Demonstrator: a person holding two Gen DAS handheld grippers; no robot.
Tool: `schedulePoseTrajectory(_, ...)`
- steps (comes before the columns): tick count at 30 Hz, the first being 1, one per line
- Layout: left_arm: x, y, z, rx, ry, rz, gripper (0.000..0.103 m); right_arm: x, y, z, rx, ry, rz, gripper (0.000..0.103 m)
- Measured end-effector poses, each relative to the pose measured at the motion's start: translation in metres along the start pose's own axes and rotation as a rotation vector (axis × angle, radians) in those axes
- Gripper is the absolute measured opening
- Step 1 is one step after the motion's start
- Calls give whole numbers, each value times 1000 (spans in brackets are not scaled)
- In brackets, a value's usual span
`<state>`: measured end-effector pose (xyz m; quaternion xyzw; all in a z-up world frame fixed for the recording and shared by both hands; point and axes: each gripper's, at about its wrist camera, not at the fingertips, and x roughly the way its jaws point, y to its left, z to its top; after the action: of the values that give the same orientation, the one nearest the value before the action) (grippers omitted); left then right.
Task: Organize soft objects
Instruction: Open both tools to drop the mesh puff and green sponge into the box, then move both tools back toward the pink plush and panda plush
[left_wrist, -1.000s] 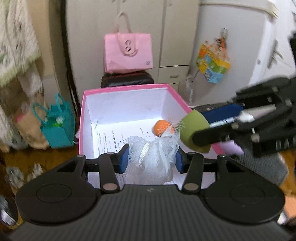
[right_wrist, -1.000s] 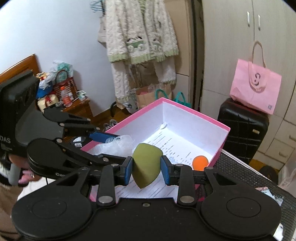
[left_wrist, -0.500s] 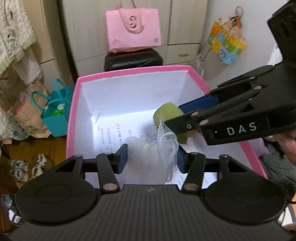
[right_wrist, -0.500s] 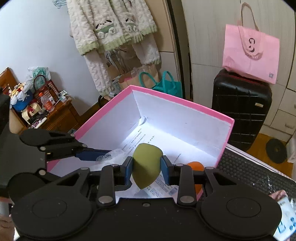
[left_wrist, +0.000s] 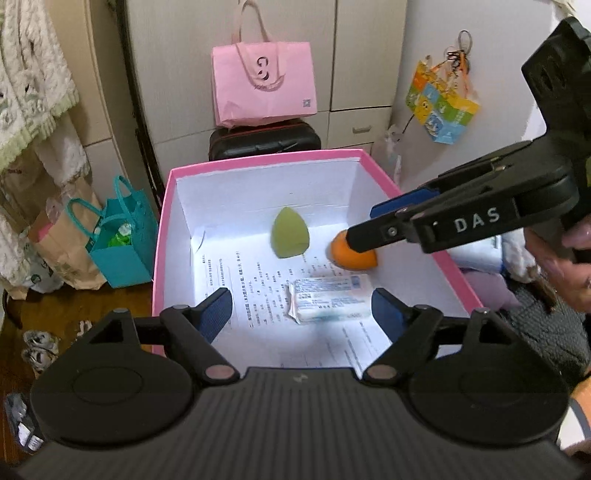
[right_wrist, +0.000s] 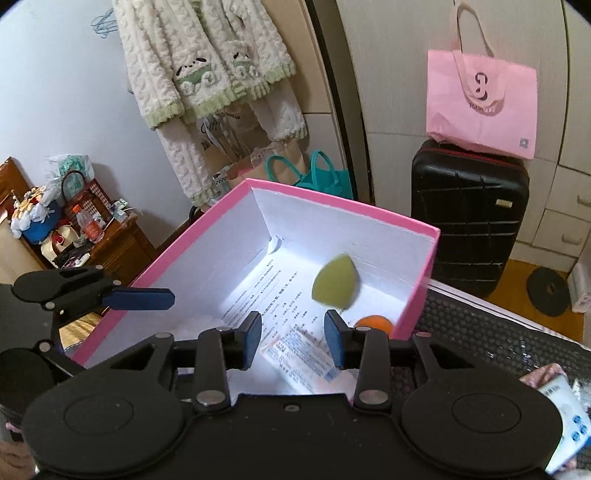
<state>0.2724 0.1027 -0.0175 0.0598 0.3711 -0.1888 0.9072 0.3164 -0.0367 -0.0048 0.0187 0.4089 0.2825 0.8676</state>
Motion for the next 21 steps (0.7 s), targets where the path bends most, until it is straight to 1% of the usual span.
schedulePoseTrajectory(8, -38, -22, -8, 63, -33, -5, 82, -44, 22, -14, -63, -44, -2, 44)
schedulePoseTrajectory(14, -66, -38, -15, 87, -43, -29, 82, -79, 42, -31, -119, -84, -8, 48)
schedulePoseTrajectory(17, -80, -48, -20, 108, -50, -34, 82, -96, 51, -40, -149, -95, -12, 53)
schedulePoseTrajectory(19, -88, -52, -22, 119, -53, -42, 84, -107, 57, -47, -172, -105, -20, 57)
schedulePoseTrajectory(21, -95, -57, -25, 122, -56, -54, 87, -117, 62, -55, -198, -113, -27, 57)
